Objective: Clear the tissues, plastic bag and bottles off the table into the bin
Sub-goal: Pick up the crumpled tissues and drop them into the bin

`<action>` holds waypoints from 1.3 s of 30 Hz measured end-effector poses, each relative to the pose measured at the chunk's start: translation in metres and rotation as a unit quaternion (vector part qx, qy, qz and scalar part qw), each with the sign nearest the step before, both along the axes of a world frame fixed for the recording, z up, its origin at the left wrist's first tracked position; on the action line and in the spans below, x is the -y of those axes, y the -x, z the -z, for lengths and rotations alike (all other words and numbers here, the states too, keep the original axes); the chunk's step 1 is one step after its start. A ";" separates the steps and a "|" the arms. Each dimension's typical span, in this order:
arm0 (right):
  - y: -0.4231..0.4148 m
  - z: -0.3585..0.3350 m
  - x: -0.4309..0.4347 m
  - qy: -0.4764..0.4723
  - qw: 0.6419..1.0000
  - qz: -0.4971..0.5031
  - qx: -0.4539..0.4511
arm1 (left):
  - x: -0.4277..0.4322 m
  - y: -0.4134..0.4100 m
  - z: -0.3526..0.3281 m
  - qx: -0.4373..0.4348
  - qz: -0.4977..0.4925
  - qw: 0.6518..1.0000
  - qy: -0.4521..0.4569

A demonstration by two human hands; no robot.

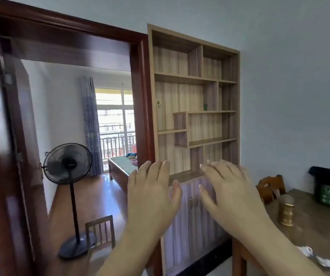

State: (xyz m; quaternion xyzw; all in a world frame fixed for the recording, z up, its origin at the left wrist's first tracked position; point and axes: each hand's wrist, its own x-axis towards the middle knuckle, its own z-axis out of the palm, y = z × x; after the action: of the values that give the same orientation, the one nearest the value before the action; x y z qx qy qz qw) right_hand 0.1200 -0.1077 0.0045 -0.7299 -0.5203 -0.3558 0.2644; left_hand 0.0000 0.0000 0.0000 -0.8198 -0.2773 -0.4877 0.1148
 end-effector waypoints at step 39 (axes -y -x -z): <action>-0.296 0.142 0.211 0.024 0.950 0.291 -0.108 | 0.147 -0.358 0.139 -0.106 0.278 0.949 0.109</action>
State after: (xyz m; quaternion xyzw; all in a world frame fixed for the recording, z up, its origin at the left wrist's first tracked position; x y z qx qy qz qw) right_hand 0.4160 -0.3191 -0.1375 -0.8900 -0.2620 -0.3236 0.1861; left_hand 0.3583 -0.1470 -0.1395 -0.9189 -0.0761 -0.3773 -0.0861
